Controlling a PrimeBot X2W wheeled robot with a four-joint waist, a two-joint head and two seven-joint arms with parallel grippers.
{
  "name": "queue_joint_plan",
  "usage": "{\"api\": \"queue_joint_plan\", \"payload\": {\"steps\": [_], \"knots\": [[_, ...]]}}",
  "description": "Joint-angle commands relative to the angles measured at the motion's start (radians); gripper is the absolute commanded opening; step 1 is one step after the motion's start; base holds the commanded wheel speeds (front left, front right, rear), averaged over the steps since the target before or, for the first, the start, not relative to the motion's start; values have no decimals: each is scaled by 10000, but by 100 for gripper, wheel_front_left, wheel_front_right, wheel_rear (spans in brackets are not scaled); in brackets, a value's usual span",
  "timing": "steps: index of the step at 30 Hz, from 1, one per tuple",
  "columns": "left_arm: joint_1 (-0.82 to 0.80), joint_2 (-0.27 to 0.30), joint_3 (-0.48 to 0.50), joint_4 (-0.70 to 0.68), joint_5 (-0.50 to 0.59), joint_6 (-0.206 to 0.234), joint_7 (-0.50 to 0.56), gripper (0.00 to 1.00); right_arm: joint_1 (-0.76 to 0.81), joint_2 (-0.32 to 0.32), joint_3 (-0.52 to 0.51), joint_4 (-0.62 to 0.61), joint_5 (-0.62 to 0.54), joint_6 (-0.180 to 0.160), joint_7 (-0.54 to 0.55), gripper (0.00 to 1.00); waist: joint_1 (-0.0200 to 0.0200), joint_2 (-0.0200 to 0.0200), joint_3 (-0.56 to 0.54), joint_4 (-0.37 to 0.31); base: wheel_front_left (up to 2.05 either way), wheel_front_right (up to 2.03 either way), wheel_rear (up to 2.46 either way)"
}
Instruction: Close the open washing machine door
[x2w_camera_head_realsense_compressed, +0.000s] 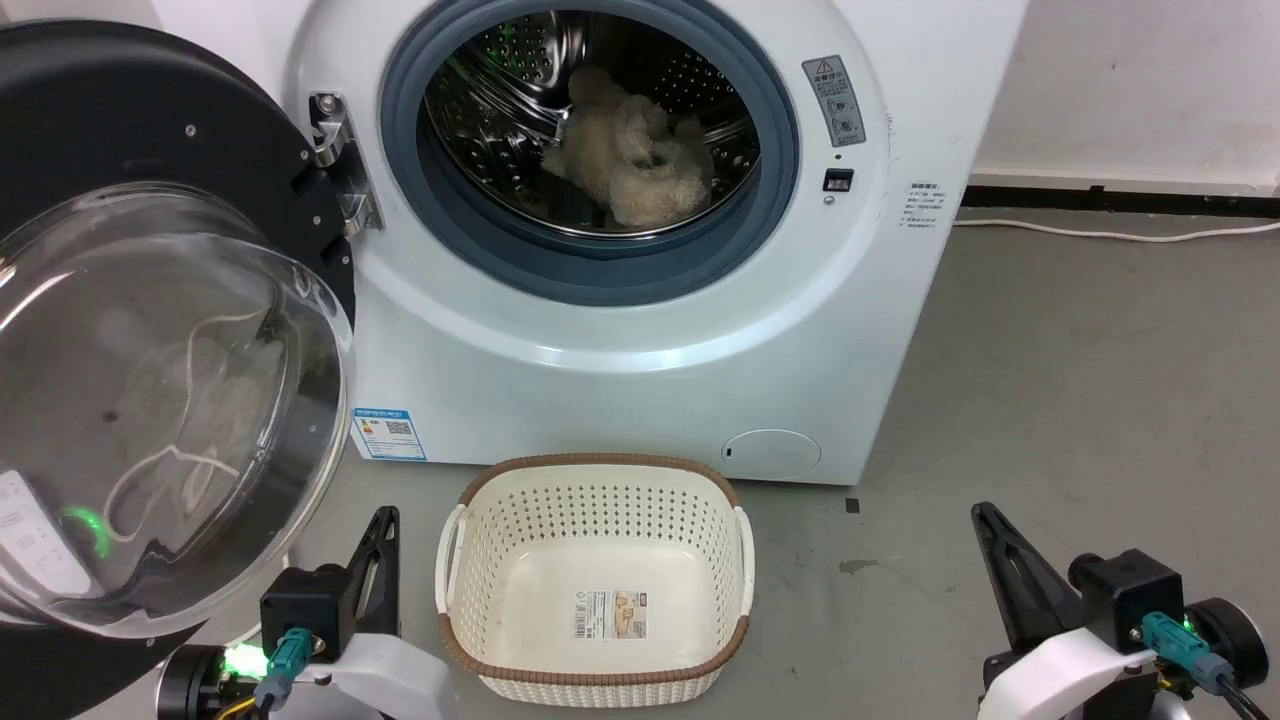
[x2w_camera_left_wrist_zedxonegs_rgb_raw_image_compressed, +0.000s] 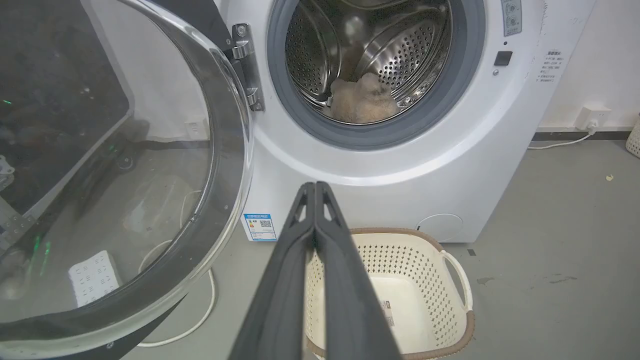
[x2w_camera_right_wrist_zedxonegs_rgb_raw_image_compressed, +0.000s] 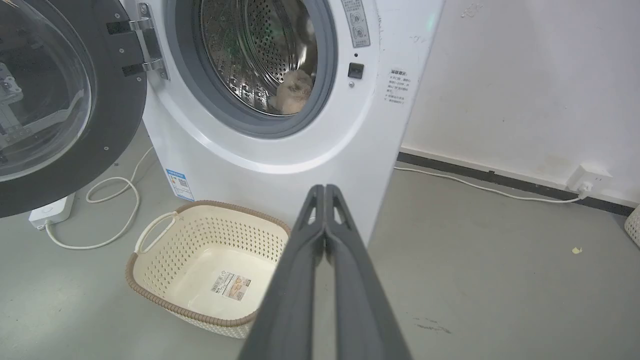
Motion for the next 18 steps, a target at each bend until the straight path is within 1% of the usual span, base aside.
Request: {"api": "queue_joint_plan", "payload": {"steps": [1,14,15,18], "knots": [[-151,-9,20,-43,28,28,3,0,-140,43,-1,-49,58,8,3,0,0,0,0,0,0,0,0],[-151,-9,20,-43,28,28,3,0,-140,43,-1,-49,58,8,3,0,0,0,0,0,0,0,0],[2,0,-2,2,-2,-2,-1,100,2,-2,-2,2,-3,-2,0,100,0,0,0,0,0,0,0],[5,0,-15,8,-1,-2,-3,100,5,-2,0,8,0,-2,-3,100,0,0,0,0,0,0,0]]}}
